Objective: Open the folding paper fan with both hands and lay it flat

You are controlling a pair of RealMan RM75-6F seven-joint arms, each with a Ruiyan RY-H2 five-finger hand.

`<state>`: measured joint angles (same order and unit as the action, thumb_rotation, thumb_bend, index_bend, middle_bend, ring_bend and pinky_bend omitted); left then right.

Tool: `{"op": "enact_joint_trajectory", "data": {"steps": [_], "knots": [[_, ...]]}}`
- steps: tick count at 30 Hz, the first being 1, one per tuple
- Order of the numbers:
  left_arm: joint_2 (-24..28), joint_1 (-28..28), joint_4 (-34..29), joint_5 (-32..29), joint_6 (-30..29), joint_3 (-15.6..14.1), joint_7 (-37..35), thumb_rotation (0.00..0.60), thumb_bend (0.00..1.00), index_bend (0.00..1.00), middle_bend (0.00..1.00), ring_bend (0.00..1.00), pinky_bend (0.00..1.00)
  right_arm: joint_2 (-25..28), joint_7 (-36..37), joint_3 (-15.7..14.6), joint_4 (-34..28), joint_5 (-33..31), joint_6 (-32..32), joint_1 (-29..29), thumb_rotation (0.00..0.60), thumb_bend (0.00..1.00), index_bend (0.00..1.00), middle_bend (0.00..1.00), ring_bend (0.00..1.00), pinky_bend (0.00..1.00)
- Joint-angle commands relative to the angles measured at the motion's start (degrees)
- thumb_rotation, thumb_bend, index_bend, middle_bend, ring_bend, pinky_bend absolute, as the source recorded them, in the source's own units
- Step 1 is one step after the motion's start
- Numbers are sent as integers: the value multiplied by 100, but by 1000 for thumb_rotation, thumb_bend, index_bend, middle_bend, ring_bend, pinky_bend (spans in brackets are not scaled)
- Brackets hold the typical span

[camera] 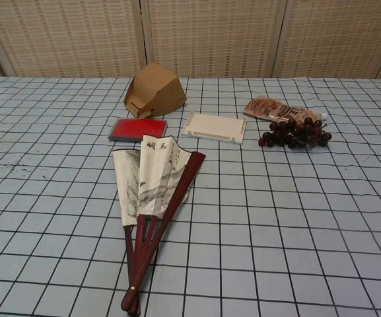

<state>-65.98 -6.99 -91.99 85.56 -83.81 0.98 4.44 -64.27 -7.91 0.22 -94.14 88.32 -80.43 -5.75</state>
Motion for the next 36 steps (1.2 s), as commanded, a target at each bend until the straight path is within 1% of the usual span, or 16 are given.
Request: {"op": "enact_joint_trajectory", "data": {"steps": [1, 8, 10, 11, 12, 14, 15, 16, 17, 22, 26, 31, 36], "knots": [[-142, 49, 173, 148, 92, -25, -146, 600, 433, 0, 0, 0, 73, -57, 8, -27, 43, 76, 12, -22, 600, 211, 0, 0, 0, 0], [-140, 23, 122, 221, 108, -45, -304, 600, 431, 0, 0, 0, 73, -424, -86, -70, 138, 409, 82, -177, 600, 211, 7, 0, 0, 0], [-139, 21, 126, 224, 110, -46, -315, 600, 431, 0, 0, 0, 73, -440, -93, -67, 146, 416, 91, -189, 600, 211, 31, 0, 0, 0], [-140, 15, 123, 233, 117, -47, -341, 600, 431, 0, 0, 0, 73, -480, -117, -68, 137, 491, 141, -249, 600, 211, 58, 0, 0, 0], [-133, -2, 121, 268, 114, -43, -410, 600, 432, 0, 0, 0, 73, -663, -283, -21, 155, 732, 343, -502, 600, 210, 90, 0, 0, 0], [-121, -1, 149, 347, 35, -32, -566, 600, 432, 0, 0, 0, 73, -1013, -512, 109, 266, 824, 709, -853, 600, 211, 174, 0, 0, 0], [-91, 17, 114, 379, -26, -29, -706, 600, 432, 0, 0, 0, 73, -1390, -669, 210, 364, 937, 1215, -1276, 600, 211, 193, 0, 0, 0], [-53, 27, 116, 412, -48, -46, -794, 600, 432, 0, 0, 0, 73, -1732, -798, 356, 579, 842, 1520, -1532, 600, 211, 212, 0, 0, 0], [-32, 31, 119, 423, -53, -54, -833, 600, 432, 0, 0, 0, 73, -1944, -873, 427, 713, 785, 1672, -1668, 600, 211, 230, 0, 0, 0], [40, 42, 138, 407, -40, -72, -977, 600, 433, 0, 0, 0, 73, -2913, -1185, 686, 1410, 499, 2381, -2328, 600, 211, 265, 0, 0, 0], [52, 34, 191, 365, -24, -51, -1069, 600, 432, 0, 0, 0, 73, -3514, -1270, 771, 1903, 376, 2611, -2663, 600, 211, 268, 0, 0, 0], [44, 7, 244, 298, 55, -36, -1125, 600, 432, 0, 0, 0, 73, -4014, -1203, 842, 2288, 287, 2595, -2900, 600, 211, 258, 0, 0, 0], [56, -14, 261, 191, 171, -30, -1166, 600, 432, 0, 0, 0, 74, -4504, -1169, 959, 2744, 183, 2726, -3247, 600, 211, 271, 0, 0, 0]]}}
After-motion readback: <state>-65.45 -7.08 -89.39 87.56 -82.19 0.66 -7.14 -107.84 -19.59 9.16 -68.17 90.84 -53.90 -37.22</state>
